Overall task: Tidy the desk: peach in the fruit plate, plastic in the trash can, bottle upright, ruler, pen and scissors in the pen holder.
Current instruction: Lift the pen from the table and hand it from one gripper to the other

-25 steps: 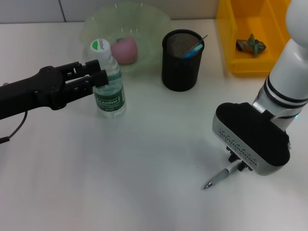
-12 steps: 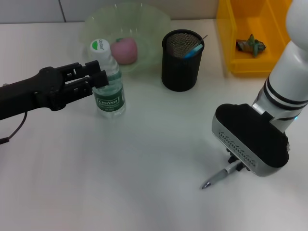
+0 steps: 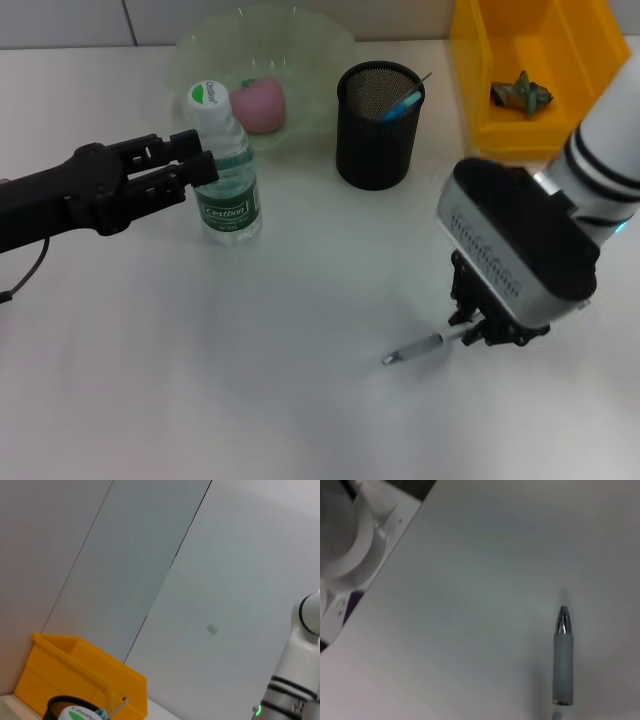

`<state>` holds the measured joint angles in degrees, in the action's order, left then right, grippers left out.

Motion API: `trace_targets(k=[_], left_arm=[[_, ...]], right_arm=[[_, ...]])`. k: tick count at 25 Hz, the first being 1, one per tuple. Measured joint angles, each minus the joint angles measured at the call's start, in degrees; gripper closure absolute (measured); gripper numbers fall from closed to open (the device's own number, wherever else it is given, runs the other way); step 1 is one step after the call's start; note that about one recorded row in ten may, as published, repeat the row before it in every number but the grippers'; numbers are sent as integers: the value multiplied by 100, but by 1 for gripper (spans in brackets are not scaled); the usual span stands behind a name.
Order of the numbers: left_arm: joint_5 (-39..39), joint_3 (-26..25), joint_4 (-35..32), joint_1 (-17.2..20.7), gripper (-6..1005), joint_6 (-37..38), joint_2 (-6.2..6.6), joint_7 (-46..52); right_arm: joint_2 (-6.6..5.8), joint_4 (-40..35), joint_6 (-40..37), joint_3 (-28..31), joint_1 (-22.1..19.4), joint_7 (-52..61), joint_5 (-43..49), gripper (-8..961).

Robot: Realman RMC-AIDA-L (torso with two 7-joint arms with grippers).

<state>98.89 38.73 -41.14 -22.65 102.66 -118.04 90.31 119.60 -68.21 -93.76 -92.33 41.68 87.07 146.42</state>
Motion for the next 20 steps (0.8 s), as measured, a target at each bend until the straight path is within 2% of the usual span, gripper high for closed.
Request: trace_targets(k=[5,6,10,11,13,16,20], left_arm=[[-7,-9,-22,56,505,4,0,-23],[-16,-15,-30,71,505,10,2,-24],[-24,-19,-35,79,505,17,3,-25],[-35,-40,-55,109,505,64,49,-27],[-36,-41,-61,112,505,69,63,-27],[-38,-41,-99,124,505,80,79,-29],[-38,-55,-119,137,505,85,125,-38]], right_arm=[[-10,-456,-130,639,-219,212,-270,807],[-11,-725,-142,899,-377,276,-463,807],[-10,-1169,-151,1232,-660,338,-809,807],[0,-1436,-152,1460,-834,369,-1048,807],[5,-1523,-152,1574,-904,384,-1165,807],[11,-1727,-136,2173,-1141,440,-1768,807],[8,-1734,-60,2588,-1315,444,-2343,806]])
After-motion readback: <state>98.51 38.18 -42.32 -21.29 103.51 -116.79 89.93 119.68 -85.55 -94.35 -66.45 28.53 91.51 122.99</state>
